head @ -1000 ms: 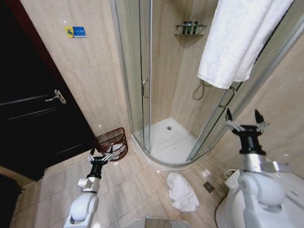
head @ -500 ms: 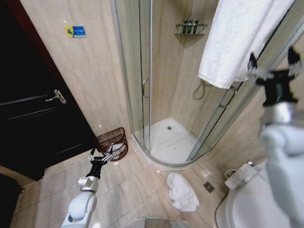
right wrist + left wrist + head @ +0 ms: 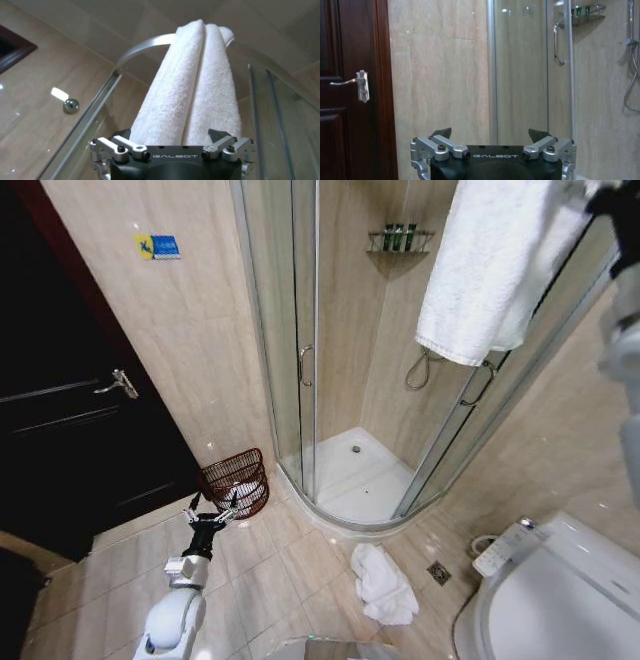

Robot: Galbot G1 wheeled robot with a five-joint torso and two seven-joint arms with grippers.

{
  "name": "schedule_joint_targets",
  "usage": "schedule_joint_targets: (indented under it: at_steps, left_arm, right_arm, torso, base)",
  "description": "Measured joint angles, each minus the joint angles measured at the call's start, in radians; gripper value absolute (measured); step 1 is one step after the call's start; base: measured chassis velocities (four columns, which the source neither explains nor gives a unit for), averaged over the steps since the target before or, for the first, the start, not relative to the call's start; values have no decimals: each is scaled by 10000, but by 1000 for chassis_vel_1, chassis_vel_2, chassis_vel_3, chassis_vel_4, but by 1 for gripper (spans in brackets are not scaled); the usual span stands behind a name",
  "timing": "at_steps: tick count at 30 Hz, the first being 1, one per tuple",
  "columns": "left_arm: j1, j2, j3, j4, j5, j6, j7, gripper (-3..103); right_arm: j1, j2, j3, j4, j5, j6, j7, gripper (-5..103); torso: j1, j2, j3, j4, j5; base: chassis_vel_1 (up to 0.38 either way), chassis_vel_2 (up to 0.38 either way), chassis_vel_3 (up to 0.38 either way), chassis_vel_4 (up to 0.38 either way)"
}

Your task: Discard the used towel into the hamper.

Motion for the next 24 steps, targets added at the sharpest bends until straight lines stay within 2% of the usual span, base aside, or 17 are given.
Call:
schedule_joint_targets:
  at_steps: [1,3,4,6,7,11,17,18,20,21,23,24]
  left_arm:
    - [0,0,0,0,0,0,0,100]
    - [-16,55,-58,37,-66,-61,-2,100]
    - [-16,55,-58,37,-66,-61,-2,100]
    - [-21,39,-111,164,-143,-252,-2,100]
    - [-21,39,-111,164,-143,-252,-2,100]
    - [98,58,-183,307,-345,-579,3,100]
    - [127,193,-366,384,-542,-787,25,100]
    - [128,207,-384,396,-561,-821,28,100]
    - [130,216,-396,408,-579,-865,30,100]
    - [136,221,-400,422,-593,-915,32,100]
    - [150,225,-400,434,-602,-960,34,100]
    - [156,229,-399,454,-609,-993,35,100]
  right_arm:
    - [0,0,0,0,0,0,0,100]
    - [1255,316,-910,-680,80,-115,162,100]
    - [1255,316,-910,-680,80,-115,162,100]
    - [2364,841,-1645,-1333,348,-292,640,100]
    - [2364,841,-1645,-1333,348,-292,640,100]
    - [3505,1588,-2319,-2114,171,-552,1215,100]
    - [4192,2157,-2818,-2709,-69,-720,1814,101]
    - [4260,2254,-2862,-2832,-122,-714,1872,96]
    - [4293,2320,-2886,-2934,-185,-696,1906,96]
    - [4304,2365,-2890,-3024,-278,-674,1931,85]
    - [4304,2368,-2890,-3042,-320,-665,1956,85]
    - [4304,2355,-2891,-3042,-328,-665,1970,80]
  torso:
    - [0,0,0,0,0]
    - [0,-1,0,1,-2]
    - [0,-1,0,1,-2]
    - [0,-3,-1,2,0]
    - [0,-3,-1,2,0]
    - [0,-5,-2,3,-2]
    - [-2,-5,-3,1,-3]
    - [-2,-5,-3,1,-3]
    - [-2,-5,-3,2,-3]
    - [-2,-6,-3,3,-2]
    - [-1,-7,-3,2,0]
    - [-1,-7,-3,2,0]
  base:
    - [0,0,0,0]
    - [0,0,0,0]
    - [0,0,0,0]
    - [0,0,0,0]
    - [0,0,0,0]
    - [0,0,0,0]
    - [0,0,0,0]
    - [0,0,0,0]
    - [0,0,0,0]
    - [0,0,0,0]
    - [0,0,0,0]
    - [0,0,0,0]
